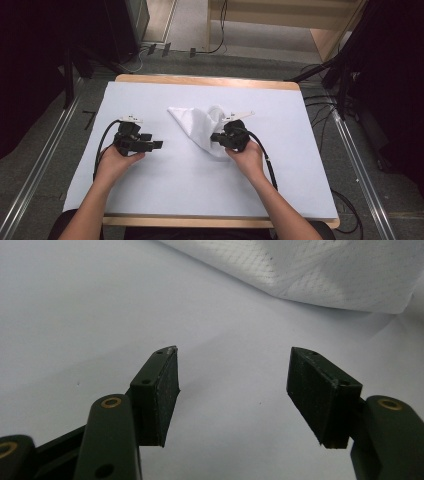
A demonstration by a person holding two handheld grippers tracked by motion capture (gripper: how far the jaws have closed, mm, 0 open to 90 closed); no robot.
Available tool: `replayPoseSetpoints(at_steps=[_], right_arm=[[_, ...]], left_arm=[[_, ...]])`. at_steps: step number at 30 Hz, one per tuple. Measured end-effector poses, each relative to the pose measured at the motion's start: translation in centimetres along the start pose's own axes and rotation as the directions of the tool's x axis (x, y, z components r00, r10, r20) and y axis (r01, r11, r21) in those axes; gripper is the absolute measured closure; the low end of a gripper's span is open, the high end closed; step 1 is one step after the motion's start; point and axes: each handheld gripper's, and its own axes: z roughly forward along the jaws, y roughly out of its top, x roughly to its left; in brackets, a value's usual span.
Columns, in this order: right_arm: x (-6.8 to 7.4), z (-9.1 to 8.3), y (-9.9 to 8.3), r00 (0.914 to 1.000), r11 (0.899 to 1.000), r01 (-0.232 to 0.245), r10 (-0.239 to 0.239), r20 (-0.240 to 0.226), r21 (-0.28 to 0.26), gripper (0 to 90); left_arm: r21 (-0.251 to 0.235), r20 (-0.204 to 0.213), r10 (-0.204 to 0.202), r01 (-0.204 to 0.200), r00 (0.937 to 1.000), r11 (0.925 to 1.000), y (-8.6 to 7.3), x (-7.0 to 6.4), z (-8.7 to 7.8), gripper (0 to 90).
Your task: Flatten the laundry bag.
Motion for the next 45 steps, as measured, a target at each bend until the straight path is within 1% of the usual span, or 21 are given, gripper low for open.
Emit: replayPoseSetpoints(at_steps=[2, 5, 6, 9, 13, 17, 20, 22, 25, 26, 28, 29, 30, 31, 32, 33, 34, 35, 36, 39, 45], right_arm=[[0.3, 0.3, 0.0, 0.9999, 1.0, 0.0, 0.0, -0.013, -0.001, 90.0], [0.9, 1.1, 0.0, 0.9996, 1.0, 0.003, -0.003, -0.027, 0.02, 90.0], [1.0, 1.3, 0.0, 0.9994, 1.0, 0.015, -0.015, -0.032, 0.024, 90.0], [1.7, 2.1, -0.2, 0.9984, 0.999, 0.028, -0.026, -0.05, 0.047, 90.0], [2.5, 3.0, -0.5, 0.9967, 0.997, 0.035, -0.03, -0.076, 0.063, 90.0], [3.2, 3.7, -0.8, 0.9939, 0.995, 0.047, -0.037, -0.103, 0.089, 90.0], [3.7, 4.3, -1.1, 0.9918, 0.991, 0.069, -0.056, -0.115, 0.114, 90.0], [4.1, 4.5, -1.2, 0.9915, 0.989, 0.076, -0.061, -0.115, 0.128, 90.0], [4.3, 4.3, -1.1, 0.9906, 0.99, 0.087, -0.074, -0.115, 0.113, 90.0], [4.2, 4.1, -1.0, 0.991, 0.99, 0.082, -0.069, -0.115, 0.114, 90.0], [4.1, 3.7, -0.8, 0.9907, 0.991, 0.082, -0.07, -0.117, 0.102, 90.0], [4.0, 3.3, -0.6, 0.9915, 0.993, 0.073, -0.062, -0.114, 0.092, 90.0], [4.0, 3.3, -0.6, 0.9915, 0.993, 0.073, -0.062, -0.114, 0.092, 90.0], [3.7, 2.5, -0.3, 0.9924, 0.995, 0.065, -0.057, -0.109, 0.076, 90.0], [3.7, 2.5, -0.3, 0.9924, 0.995, 0.065, -0.057, -0.109, 0.076, 90.0], [3.2, 1.9, -0.1, 0.9936, 0.996, 0.058, -0.052, -0.1, 0.061, 90.0], [3.0, 1.6, -0.1, 0.9939, 0.997, 0.057, -0.051, -0.097, 0.059, 90.0], [2.8, 1.3, 0.0, 0.995, 0.997, 0.054, -0.049, -0.087, 0.051, 90.0], [2.4, 0.9, 0.0, 0.9961, 0.998, 0.048, -0.044, -0.076, 0.049, 90.0], [1.4, 0.1, -0.1, 0.9982, 0.998, 0.027, -0.025, -0.055, 0.048, 90.0], [-0.6, -1.4, -0.4, 0.9999, 1.0, -0.016, 0.016, -0.001, 0.025, 88.9]], left_arm=[[-0.002, -0.001, -0.001, 0.001, 1.0, 1.0, 0.0, 0.0, 0.0, 38.3], [-0.008, -0.007, -0.006, 0.006, 1.0, 0.9999, -0.2, 0.1, -0.2, 38.3], [-0.009, -0.008, -0.007, 0.006, 0.9999, 0.9999, -0.2, 0.2, -0.3, 38.3], [-0.011, -0.012, -0.011, 0.01, 0.9999, 0.9999, -0.2, 0.3, -0.4, 38.3], [-0.022, -0.016, -0.017, 0.016, 0.9997, 0.9996, -0.2, 0.5, -0.7, 38.3], [-0.028, -0.023, -0.019, 0.019, 0.9996, 0.9994, -0.2, 0.9, -1.1, 38.3], [-0.037, -0.029, -0.034, 0.033, 0.999, 0.9988, -0.3, 1.3, -1.4, 38.3], [-0.046, -0.03, -0.046, 0.044, 0.9985, 0.998, -0.3, 1.5, -1.5, 38.4], [-0.046, -0.03, -0.045, 0.044, 0.9985, 0.998, -0.3, 1.5, -1.4, 38.5], [-0.041, -0.026, -0.04, 0.039, 0.9989, 0.9984, -0.2, 1.4, -1.4, 38.5], [-0.042, -0.027, -0.039, 0.038, 0.9989, 0.9984, -0.2, 1.3, -1.3, 38.5], [-0.043, -0.023, -0.033, 0.032, 0.9992, 0.9986, -0.1, 1.1, -1.2, 38.5], [-0.043, -0.023, -0.033, 0.032, 0.9992, 0.9986, -0.1, 1.1, -1.2, 38.5], [-0.039, -0.018, -0.022, 0.021, 0.9996, 0.999, 0.1, 0.8, -1.0, 38.5], [-0.039, -0.018, -0.022, 0.021, 0.9996, 0.999, 0.1, 0.8, -1.0, 38.6], [-0.034, -0.012, -0.015, 0.015, 0.9998, 0.9993, 0.3, 0.6, -0.8, 38.7], [-0.035, -0.008, -0.012, 0.011, 0.9999, 0.9993, 0.4, 0.5, -0.7, 38.8], [-0.026, -0.01, -0.005, 0.005, 0.9999, 0.9997, 0.5, 0.5, -0.5, 38.9], [-0.028, -0.007, -0.006, 0.006, 1.0, 0.9996, 0.6, 0.4, -0.3, 39.0], [-0.02, 0.0, -0.001, 0.001, 1.0, 0.9998, 0.9, 0.3, 0.1, 39.2], [-0.006, 0.014, 0.02, -0.02, 0.9997, 0.9998, 1.6, -0.2, 1.2, 39.7]])
